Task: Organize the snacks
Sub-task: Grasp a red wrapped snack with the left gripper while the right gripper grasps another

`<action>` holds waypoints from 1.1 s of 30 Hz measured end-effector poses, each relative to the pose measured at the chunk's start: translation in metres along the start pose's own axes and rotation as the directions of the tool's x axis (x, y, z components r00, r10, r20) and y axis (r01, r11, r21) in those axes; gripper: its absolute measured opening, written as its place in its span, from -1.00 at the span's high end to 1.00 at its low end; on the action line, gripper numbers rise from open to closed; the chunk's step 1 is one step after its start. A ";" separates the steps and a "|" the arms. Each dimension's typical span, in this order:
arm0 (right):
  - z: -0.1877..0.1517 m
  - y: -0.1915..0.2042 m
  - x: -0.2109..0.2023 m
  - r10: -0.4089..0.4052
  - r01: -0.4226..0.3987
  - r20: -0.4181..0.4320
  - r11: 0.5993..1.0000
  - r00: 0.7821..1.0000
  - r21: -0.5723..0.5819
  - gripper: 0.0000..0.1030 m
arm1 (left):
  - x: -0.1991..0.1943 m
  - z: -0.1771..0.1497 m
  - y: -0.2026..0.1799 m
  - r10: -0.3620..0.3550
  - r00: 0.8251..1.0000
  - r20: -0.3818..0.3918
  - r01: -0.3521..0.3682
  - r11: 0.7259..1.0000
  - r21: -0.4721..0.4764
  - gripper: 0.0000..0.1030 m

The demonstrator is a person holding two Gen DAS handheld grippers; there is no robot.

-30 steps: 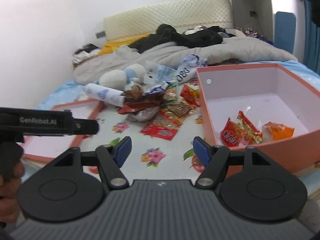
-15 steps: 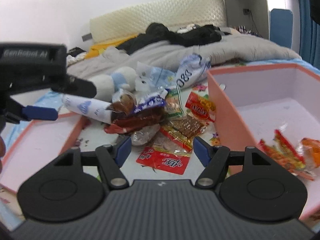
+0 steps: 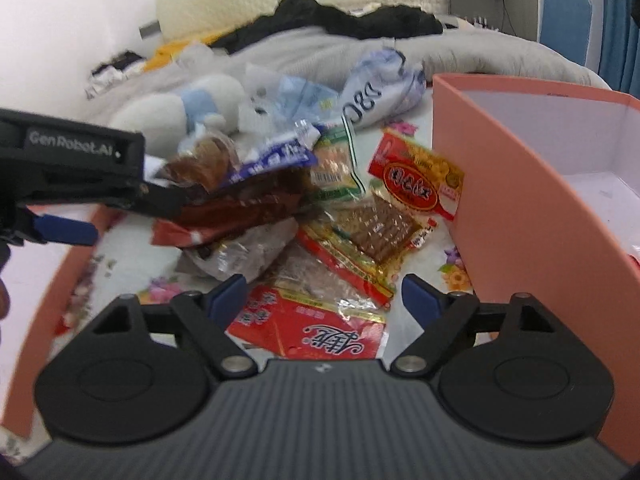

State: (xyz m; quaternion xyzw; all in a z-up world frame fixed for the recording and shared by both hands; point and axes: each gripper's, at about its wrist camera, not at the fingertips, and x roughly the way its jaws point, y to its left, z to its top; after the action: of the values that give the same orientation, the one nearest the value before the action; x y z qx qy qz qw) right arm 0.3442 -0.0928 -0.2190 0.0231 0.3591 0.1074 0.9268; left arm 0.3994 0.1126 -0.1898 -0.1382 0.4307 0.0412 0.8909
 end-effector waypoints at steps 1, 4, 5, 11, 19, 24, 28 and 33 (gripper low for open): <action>0.001 0.001 0.003 -0.011 0.011 -0.002 1.000 1.000 -0.007 -0.66 | 0.004 0.000 0.001 0.003 1.000 -0.004 -0.003 1.000 -0.006 -0.76; 0.000 0.005 0.014 -0.073 0.074 0.026 0.997 0.997 -0.036 -0.63 | 0.018 0.002 0.006 -0.009 1.000 -0.020 0.008 1.000 -0.021 -0.64; 0.000 0.003 0.020 -0.078 0.079 0.011 0.997 0.997 -0.024 -0.56 | 0.021 0.003 0.006 -0.014 1.000 -0.022 0.014 1.000 -0.023 -0.59; -0.006 -0.003 0.041 -0.099 0.099 -0.008 0.995 0.995 -0.008 -0.52 | 0.039 -0.001 0.003 -0.030 0.999 -0.039 0.030 0.999 -0.014 -0.25; -0.008 0.004 0.039 -0.064 0.064 0.001 0.996 0.998 -0.063 -0.01 | 0.047 -0.005 -0.002 -0.084 0.996 -0.020 0.084 0.996 -0.016 0.02; -0.005 0.002 0.035 -0.056 0.055 -0.011 0.996 0.998 -0.066 0.32 | 0.038 -0.010 -0.007 -0.081 0.997 -0.010 0.081 0.997 -0.009 0.38; 0.002 -0.006 0.030 -0.029 0.028 -0.053 1.000 0.998 -0.014 0.87 | 0.026 -0.015 -0.004 -0.075 0.997 -0.005 0.074 0.996 -0.048 0.41; 0.005 -0.014 0.015 -0.001 0.003 -0.065 1.000 0.998 0.024 0.94 | 0.005 -0.030 -0.004 -0.072 0.997 0.007 0.072 0.995 -0.064 0.54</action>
State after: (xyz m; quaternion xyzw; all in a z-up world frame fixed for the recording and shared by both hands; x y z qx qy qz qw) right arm 0.3606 -0.1033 -0.2269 0.0304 0.3905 0.1028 0.9143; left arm 0.3808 0.1002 -0.2109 -0.1819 0.4217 0.0232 0.8880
